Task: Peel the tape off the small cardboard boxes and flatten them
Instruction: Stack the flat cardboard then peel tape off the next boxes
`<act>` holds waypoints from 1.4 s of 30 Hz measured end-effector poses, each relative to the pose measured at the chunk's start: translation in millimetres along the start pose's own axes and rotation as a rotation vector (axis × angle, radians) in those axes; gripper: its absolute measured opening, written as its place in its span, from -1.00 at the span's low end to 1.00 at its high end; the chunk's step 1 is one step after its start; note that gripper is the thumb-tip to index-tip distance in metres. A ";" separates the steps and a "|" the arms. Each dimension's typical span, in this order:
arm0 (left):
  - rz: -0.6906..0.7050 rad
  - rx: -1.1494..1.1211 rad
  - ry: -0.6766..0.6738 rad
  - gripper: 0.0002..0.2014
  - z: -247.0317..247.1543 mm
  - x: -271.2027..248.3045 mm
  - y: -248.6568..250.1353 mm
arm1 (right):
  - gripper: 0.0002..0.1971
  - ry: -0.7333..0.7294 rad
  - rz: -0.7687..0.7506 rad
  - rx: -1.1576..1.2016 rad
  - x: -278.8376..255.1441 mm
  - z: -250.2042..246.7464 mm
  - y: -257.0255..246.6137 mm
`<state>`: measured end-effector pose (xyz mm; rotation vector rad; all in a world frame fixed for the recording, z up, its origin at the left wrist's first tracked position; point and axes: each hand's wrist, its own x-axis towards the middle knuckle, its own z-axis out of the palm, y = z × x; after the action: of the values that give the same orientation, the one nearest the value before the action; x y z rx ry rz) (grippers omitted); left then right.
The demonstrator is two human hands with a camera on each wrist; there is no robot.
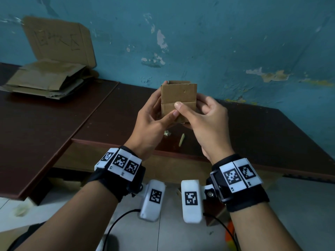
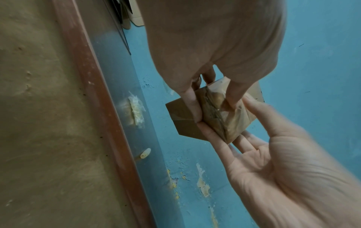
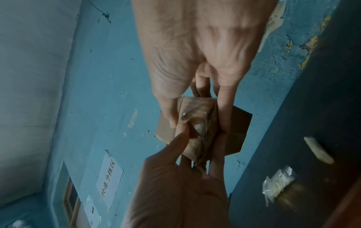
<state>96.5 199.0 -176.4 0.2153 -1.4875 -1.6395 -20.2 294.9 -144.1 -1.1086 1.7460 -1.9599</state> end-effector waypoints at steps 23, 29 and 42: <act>-0.021 -0.058 0.061 -0.42 4.0 -1.3 4.2 | -0.51 -0.059 0.040 0.023 7.8 -1.9 4.8; -0.017 -0.048 0.030 -0.30 -1.2 1.6 -1.3 | -0.42 -0.079 0.062 0.022 3.7 -3.6 -1.2; -0.029 -0.056 -0.001 -0.24 -2.0 -0.5 -1.3 | -0.39 0.013 0.007 -0.006 5.1 0.6 3.3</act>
<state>97.5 197.7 -178.3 0.2055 -1.4430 -1.7028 -24.0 290.3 -145.5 -1.0925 1.7616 -1.9635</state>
